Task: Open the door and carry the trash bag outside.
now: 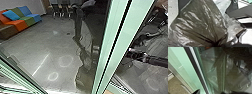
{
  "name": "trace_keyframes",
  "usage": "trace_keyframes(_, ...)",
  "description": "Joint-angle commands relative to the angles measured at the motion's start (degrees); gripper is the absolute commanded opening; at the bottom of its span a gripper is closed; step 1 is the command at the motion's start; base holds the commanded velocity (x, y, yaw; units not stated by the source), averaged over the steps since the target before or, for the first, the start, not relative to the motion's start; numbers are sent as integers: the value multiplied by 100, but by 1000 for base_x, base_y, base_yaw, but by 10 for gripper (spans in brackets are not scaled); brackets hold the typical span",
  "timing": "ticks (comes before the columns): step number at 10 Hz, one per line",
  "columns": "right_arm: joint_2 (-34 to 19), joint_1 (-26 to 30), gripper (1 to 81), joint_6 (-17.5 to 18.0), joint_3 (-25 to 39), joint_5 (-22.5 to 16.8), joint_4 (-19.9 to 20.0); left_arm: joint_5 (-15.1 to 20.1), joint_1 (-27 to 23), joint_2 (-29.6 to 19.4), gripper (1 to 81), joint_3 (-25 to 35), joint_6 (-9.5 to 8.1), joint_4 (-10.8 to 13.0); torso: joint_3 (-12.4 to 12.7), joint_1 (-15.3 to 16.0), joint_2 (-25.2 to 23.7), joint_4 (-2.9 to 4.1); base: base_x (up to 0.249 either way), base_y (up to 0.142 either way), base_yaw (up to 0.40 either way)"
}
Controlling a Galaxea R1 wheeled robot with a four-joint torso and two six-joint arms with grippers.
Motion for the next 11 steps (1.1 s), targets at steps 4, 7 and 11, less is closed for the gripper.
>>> trace_keyframes(4, -1253, 757, 811, -377, -1981, -2963, -2545, 459, 32, 21, 10, 74, -1, 61, 0, 2, 2, 4, 0, 0, 0)
trace_keyframes(7, -1041, 758, 811, -324, -3377, -2929, -2510, 459, 32, 30, 10, 74, 7, 61, -4, 0, 2, -7, 0, 0, 0)
trace_keyframes(11, -1181, 977, 811, -227, -4264, -2254, -2774, 468, 41, 21, 10, 74, 7, 61, -6, 0, 6, -9, 0, 0, 0)
